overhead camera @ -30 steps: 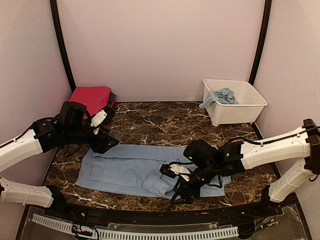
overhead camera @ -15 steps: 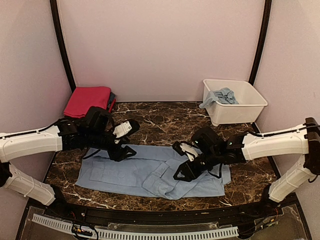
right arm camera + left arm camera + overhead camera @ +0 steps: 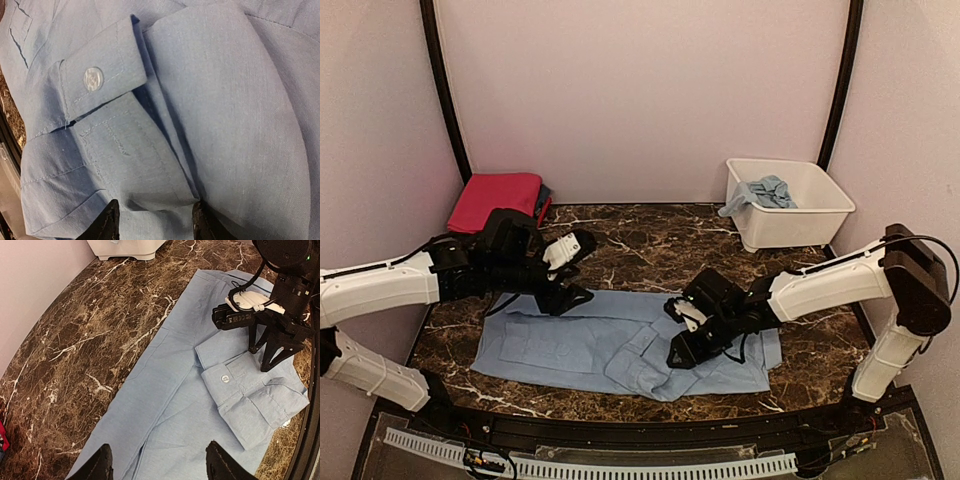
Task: Fold and stack the mixed laundry pile
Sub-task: Smooth out the rectangle-folded shirt at the center of the board, then rotate the rectangle-folded shirt at the center of the board.
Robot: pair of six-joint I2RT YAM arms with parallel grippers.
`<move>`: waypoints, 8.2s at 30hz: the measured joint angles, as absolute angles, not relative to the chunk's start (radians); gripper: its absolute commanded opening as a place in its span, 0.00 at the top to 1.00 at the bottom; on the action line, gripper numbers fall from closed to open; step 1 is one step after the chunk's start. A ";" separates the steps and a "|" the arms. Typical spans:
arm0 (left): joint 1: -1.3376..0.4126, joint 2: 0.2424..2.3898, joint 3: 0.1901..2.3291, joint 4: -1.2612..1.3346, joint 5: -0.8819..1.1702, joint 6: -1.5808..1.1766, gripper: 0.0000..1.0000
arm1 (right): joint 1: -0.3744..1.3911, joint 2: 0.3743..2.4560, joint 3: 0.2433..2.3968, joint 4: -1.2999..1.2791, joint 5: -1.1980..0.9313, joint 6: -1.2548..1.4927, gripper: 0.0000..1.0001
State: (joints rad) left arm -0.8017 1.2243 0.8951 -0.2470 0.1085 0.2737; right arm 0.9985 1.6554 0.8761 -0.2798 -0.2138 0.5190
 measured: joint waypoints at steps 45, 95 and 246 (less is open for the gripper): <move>-1.117 1.050 0.753 -0.191 0.127 0.554 0.46 | 1.227 1.562 1.116 -0.238 -0.216 0.112 1.00; -1.379 1.118 1.024 -0.499 0.237 0.381 1.00 | 0.890 1.606 1.028 -0.300 -0.276 0.231 0.68; -0.635 1.583 0.840 -0.231 0.121 -0.604 0.54 | 0.784 1.523 0.778 -0.365 -0.294 0.549 0.52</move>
